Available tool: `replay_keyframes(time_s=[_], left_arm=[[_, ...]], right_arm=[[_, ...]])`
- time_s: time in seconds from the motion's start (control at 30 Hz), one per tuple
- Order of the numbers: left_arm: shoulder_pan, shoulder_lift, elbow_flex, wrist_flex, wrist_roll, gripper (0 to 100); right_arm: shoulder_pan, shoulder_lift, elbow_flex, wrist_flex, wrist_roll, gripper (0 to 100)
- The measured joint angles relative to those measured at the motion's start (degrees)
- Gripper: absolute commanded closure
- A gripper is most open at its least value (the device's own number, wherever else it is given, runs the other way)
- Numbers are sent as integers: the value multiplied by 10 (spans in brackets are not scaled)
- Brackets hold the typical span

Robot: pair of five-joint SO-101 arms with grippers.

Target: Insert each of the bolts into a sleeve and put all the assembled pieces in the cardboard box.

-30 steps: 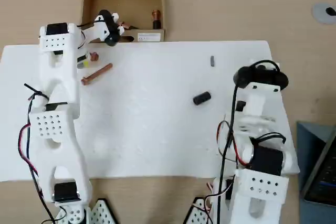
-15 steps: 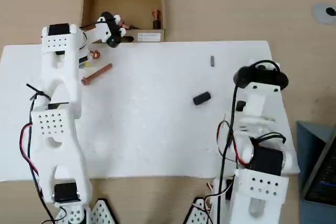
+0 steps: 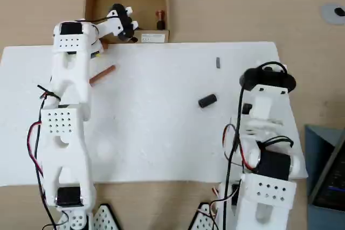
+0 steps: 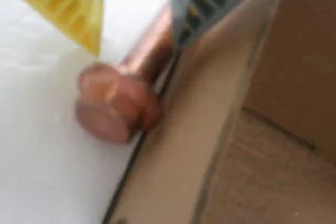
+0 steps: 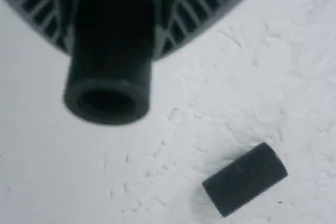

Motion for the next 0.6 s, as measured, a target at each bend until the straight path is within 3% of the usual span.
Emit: replay_keyframes(time_s=[0.43,0.6], left_arm=[[4,19,-9,18,13,911],[4,25,-11,20,13,998]], right_arm=[[0,0,0,0,0,989],[0,0,0,0,0,989]])
